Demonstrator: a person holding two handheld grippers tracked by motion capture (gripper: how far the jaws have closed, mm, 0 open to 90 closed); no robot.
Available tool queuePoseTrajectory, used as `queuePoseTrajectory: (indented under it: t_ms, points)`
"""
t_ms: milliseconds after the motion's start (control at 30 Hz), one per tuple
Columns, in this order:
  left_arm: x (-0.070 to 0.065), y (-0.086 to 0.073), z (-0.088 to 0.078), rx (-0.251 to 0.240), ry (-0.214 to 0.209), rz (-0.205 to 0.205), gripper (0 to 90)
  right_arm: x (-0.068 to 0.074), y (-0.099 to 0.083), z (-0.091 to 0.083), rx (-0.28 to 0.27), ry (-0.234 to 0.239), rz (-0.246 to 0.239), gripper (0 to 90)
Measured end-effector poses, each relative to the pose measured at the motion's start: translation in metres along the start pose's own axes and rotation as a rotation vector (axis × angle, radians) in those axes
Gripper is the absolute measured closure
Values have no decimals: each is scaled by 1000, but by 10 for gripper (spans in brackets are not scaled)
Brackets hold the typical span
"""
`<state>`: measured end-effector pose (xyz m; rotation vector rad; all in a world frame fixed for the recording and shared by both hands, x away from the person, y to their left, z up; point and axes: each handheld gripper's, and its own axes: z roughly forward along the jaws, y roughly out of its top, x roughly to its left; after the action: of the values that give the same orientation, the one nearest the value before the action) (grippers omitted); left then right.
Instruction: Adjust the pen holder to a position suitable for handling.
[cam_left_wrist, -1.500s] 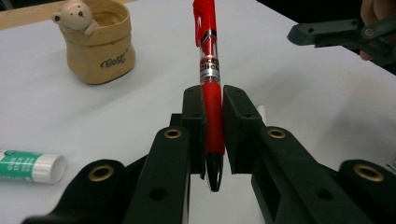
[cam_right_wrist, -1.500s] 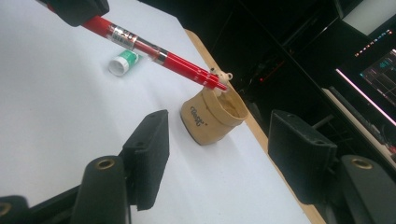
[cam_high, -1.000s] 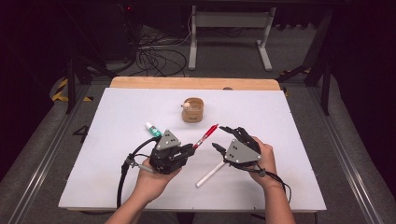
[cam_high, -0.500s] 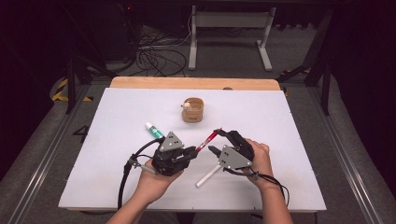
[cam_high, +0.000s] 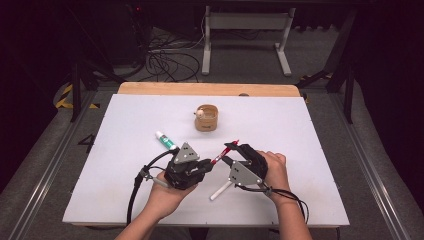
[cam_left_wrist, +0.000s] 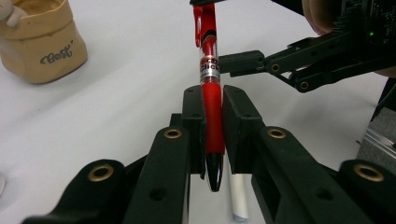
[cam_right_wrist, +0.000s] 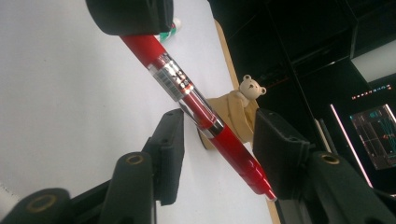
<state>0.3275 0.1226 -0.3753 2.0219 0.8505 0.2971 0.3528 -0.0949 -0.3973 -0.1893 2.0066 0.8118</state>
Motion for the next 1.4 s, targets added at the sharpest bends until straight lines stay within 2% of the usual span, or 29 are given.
queuePoseTrajectory:
  t_ms: [133,400,600,733,867,900,1000,1033,1067,1100,1133,1267,1400]
  points:
    - [1,0,0,5,-3,1,802,2,1,2,8,5,-20,604]
    - [3,1,-1,-2,-1,-2,799,6,2,4,25,-13,-65,664]
    - [6,3,-4,-18,5,-8,790,10,3,8,42,8,-85,727]
    - [8,5,-8,-50,14,-13,749,12,3,11,49,31,-88,790]
    - [9,6,-12,-82,34,-3,695,13,3,13,54,55,-54,795]
    - [10,6,-13,-96,35,-3,642,13,2,15,59,58,-32,795]
    - [12,6,-16,-128,50,5,606,12,1,16,66,63,-19,796]
    - [13,6,-17,-137,48,2,593,12,0,16,76,81,-22,796]
    - [14,5,-18,-140,53,12,565,11,-1,16,76,79,2,796]
    - [15,5,-19,-145,55,9,565,11,-1,16,76,79,2,796]
    - [16,4,-20,-149,58,15,547,12,-1,17,66,53,42,796]
    - [20,0,-22,-164,65,40,473,9,-3,17,52,41,103,796]
    - [23,-4,-25,-186,62,47,424,7,-4,16,44,24,171,796]
